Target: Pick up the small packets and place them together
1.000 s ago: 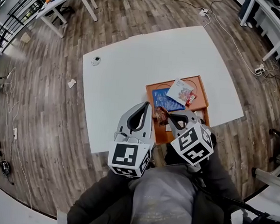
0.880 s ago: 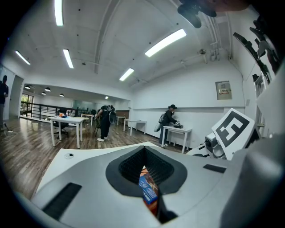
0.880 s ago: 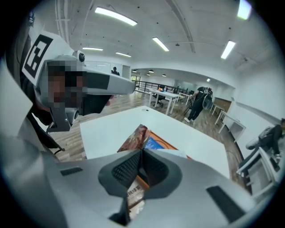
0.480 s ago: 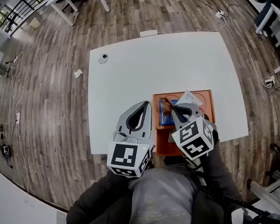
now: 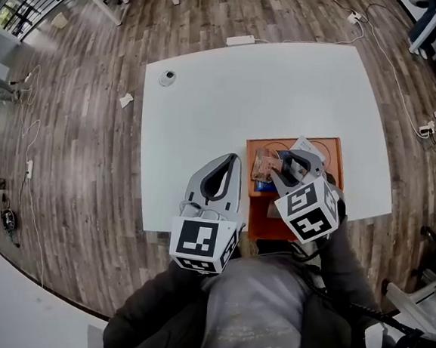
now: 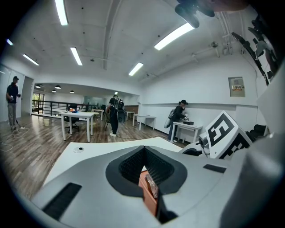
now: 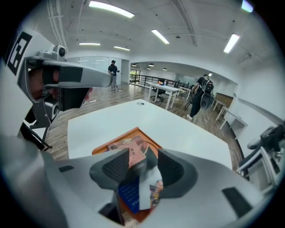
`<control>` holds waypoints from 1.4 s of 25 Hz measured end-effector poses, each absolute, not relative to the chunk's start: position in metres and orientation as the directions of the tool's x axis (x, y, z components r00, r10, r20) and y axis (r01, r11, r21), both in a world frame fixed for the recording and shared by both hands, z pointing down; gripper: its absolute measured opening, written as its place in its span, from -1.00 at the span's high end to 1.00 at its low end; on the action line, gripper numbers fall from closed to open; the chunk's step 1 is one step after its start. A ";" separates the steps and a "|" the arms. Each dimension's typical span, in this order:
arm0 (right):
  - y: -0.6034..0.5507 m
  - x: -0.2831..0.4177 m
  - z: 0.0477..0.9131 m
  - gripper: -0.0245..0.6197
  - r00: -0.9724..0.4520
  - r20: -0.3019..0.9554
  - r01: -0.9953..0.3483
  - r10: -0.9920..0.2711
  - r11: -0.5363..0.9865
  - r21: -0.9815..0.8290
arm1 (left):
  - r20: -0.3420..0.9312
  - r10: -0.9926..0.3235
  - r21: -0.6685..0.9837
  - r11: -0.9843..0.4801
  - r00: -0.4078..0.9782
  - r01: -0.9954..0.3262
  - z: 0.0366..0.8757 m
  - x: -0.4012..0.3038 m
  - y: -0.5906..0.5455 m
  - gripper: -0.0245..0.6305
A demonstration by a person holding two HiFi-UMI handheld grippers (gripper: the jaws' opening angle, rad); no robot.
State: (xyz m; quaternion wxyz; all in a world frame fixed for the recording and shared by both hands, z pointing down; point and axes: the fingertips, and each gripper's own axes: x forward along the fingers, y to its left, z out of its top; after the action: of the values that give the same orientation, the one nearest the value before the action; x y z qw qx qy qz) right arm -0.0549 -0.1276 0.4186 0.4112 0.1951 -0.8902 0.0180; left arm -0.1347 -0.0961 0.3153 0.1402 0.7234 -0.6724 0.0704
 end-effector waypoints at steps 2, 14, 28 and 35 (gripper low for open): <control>-0.128 -0.054 0.414 0.31 -0.590 0.723 -0.379 -0.358 0.914 0.143 | 0.284 -0.955 0.110 -0.059 0.088 -0.992 0.316 -0.135 -0.092 0.93; -0.113 -0.029 0.395 0.31 -0.561 0.682 -0.461 -0.470 0.861 0.214 | 0.247 -0.957 0.117 -0.127 0.153 -0.985 0.309 -0.115 -0.073 0.93; -0.072 0.031 0.412 0.31 -0.474 0.711 -0.579 -0.520 0.792 0.193 | 0.259 -0.916 0.130 -0.280 0.305 -0.951 0.313 -0.059 -0.052 0.93; -0.050 0.049 0.452 0.31 -0.428 0.783 -0.598 -0.452 0.791 0.130 | 0.299 -0.888 0.141 -0.321 0.349 -0.937 0.327 -0.045 -0.046 0.93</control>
State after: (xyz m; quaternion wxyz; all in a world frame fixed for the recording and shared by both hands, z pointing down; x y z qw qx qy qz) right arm 0.0490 -0.0500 0.4515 0.4343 0.3124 -0.8407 0.0841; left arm -0.0450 -0.0462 0.3268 0.1454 0.8083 -0.5643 0.0833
